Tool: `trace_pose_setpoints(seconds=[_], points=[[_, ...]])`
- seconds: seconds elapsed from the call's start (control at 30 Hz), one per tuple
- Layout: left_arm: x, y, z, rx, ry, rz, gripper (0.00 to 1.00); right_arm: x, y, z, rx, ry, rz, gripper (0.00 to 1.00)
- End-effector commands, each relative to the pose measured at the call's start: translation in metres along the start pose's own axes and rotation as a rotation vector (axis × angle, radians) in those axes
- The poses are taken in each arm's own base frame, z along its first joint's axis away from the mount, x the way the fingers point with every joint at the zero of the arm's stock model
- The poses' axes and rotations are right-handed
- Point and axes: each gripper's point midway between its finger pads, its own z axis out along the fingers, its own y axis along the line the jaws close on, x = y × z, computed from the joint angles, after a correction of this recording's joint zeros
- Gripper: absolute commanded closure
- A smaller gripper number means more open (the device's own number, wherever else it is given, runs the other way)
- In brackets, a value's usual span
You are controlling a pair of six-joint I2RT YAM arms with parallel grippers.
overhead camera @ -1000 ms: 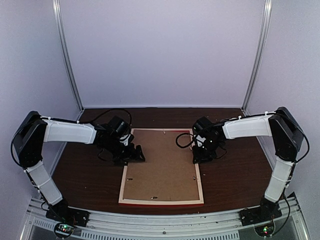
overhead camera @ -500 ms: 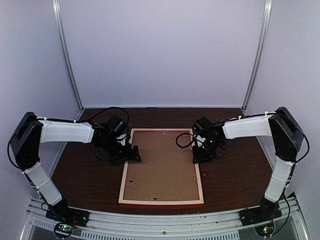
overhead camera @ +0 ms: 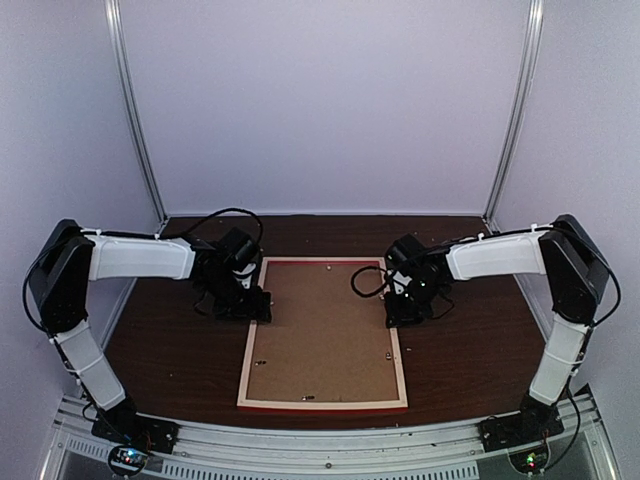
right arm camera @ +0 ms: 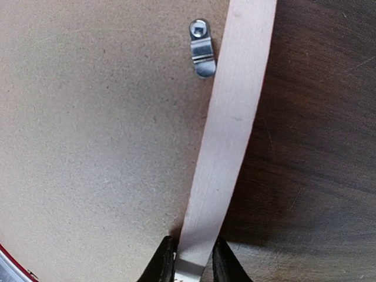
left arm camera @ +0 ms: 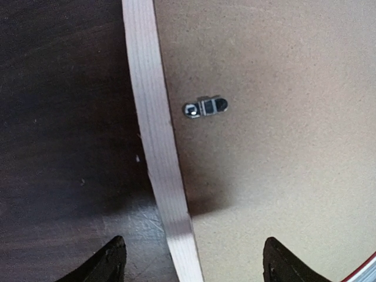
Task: Put the photo into the frame
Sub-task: Place the backboard on the frame body, then hold the backboard against the frame body.
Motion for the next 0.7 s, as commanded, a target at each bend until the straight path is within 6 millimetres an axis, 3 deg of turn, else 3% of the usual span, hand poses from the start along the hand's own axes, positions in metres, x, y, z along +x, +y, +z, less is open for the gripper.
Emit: trace_pose_setpoints(seconds=[0.0,0.23,0.43,0.67], points=[[-0.005,0.011,0.006,-0.075,0.011,0.073,0.22,0.012,-0.011,-0.006,0.041,0.007,0.001,0.79],[-0.008,0.018,0.017,-0.126,0.021,0.1,0.36,0.023,-0.015,-0.008,0.033,0.015,0.008,0.83],[-0.002,0.008,0.025,-0.067,0.047,0.087,0.5,0.033,-0.015,-0.015,0.01,0.009,0.033,0.84],[0.01,-0.002,0.03,-0.031,0.06,0.061,0.59,0.039,-0.008,-0.027,-0.037,-0.019,0.073,0.82]])
